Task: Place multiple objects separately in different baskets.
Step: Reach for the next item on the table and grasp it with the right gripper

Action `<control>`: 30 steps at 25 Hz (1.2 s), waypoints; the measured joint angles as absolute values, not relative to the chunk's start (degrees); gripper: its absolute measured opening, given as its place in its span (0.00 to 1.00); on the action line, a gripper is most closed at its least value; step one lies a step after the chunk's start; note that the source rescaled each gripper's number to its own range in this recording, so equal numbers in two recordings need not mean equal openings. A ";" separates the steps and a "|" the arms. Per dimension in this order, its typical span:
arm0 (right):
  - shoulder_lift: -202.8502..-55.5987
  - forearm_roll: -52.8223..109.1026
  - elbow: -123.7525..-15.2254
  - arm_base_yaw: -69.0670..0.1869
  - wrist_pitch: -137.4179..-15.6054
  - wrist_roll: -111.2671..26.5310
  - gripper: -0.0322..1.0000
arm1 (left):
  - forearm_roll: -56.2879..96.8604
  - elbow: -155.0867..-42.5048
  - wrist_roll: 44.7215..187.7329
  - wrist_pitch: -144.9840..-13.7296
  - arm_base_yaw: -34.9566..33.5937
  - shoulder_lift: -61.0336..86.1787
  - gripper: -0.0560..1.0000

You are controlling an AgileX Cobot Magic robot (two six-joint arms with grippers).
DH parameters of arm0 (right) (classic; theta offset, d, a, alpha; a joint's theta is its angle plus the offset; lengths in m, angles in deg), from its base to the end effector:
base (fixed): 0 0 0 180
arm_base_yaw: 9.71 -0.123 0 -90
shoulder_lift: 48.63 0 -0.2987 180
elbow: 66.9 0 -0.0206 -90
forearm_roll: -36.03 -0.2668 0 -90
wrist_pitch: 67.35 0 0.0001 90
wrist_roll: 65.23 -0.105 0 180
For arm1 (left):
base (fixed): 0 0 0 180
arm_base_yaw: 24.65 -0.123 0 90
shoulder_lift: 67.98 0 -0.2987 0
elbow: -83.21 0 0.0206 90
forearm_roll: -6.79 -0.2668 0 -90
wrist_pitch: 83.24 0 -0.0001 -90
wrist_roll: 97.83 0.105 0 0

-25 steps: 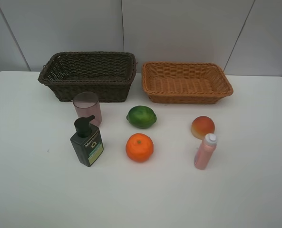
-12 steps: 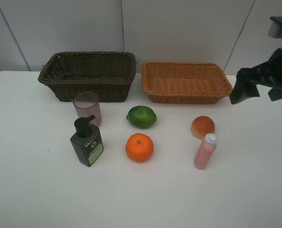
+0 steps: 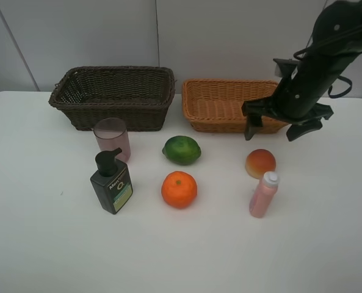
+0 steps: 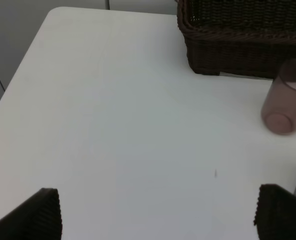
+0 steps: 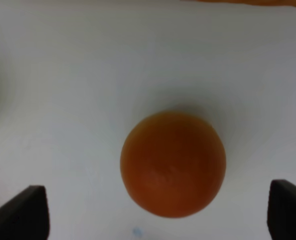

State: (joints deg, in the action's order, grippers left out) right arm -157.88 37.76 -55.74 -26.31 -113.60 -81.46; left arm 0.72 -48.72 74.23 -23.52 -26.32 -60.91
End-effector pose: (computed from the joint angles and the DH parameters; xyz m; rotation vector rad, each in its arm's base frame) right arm 0.3487 0.1016 0.1856 -0.0361 2.9106 0.0623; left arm 0.0054 0.0098 0.2853 -0.1726 1.9933 0.0557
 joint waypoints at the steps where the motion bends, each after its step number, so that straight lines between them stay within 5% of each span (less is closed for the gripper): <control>1: -158.79 38.02 -55.74 -26.31 -113.04 -83.03 0.93 | 0.72 -48.72 74.23 -23.52 -26.32 -60.91 1.00; 30: -172.36 44.25 -55.85 -27.66 -106.65 -100.39 0.93 | 0.72 -48.72 74.23 -23.52 -26.32 -60.91 1.00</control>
